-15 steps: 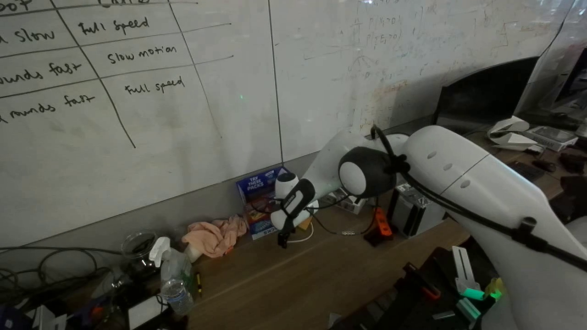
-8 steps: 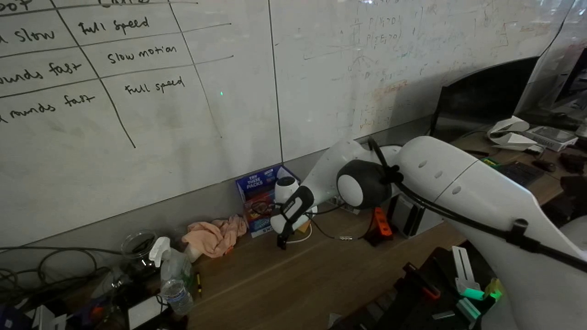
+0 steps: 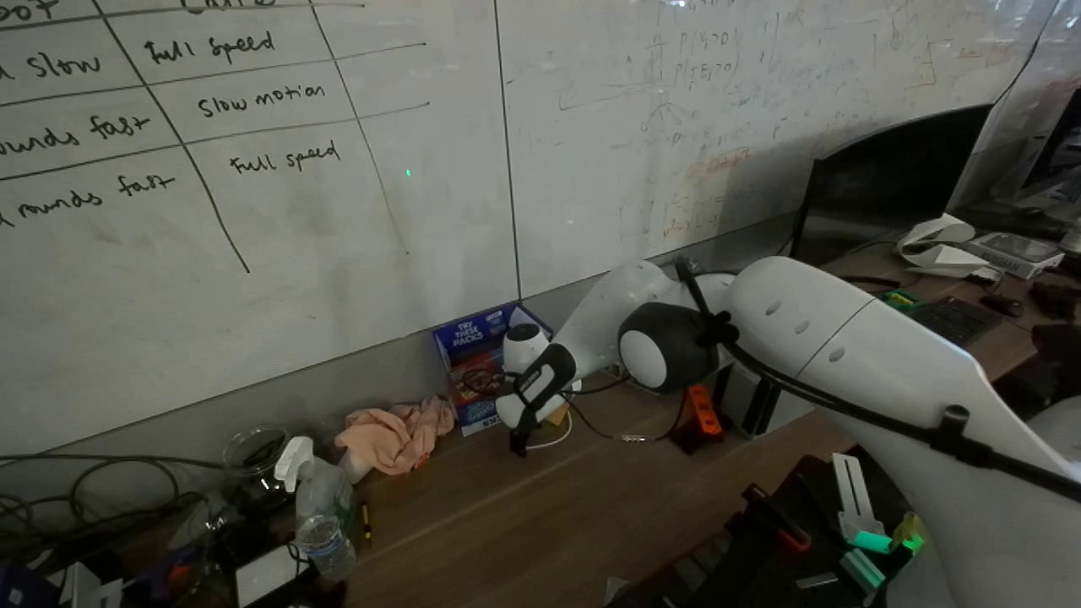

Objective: Put the white ropes inside the blue box.

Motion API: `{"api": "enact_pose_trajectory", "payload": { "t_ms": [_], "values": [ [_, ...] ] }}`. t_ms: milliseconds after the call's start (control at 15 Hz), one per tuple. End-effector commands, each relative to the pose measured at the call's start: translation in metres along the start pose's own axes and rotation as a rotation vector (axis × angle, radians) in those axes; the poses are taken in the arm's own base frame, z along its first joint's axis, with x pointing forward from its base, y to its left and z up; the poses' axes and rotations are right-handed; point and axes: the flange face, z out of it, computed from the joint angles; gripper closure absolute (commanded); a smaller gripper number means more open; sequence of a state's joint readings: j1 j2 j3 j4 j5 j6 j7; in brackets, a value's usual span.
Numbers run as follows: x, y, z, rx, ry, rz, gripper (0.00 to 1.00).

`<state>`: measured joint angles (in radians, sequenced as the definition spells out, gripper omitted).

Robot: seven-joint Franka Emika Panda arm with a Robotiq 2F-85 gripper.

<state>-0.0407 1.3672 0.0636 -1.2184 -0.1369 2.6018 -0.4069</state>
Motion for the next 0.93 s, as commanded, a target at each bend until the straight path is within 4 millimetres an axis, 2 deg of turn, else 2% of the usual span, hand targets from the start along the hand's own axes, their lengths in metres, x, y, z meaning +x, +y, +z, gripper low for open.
{"api": "enact_pose_trajectory", "payload": {
  "t_ms": [0,867],
  "values": [
    [0.007,0.002,-0.001,-0.048,-0.055,0.006,0.0],
    [0.011,-0.009,-0.003,0.042,-0.087,0.03,0.0]
  ]
}}
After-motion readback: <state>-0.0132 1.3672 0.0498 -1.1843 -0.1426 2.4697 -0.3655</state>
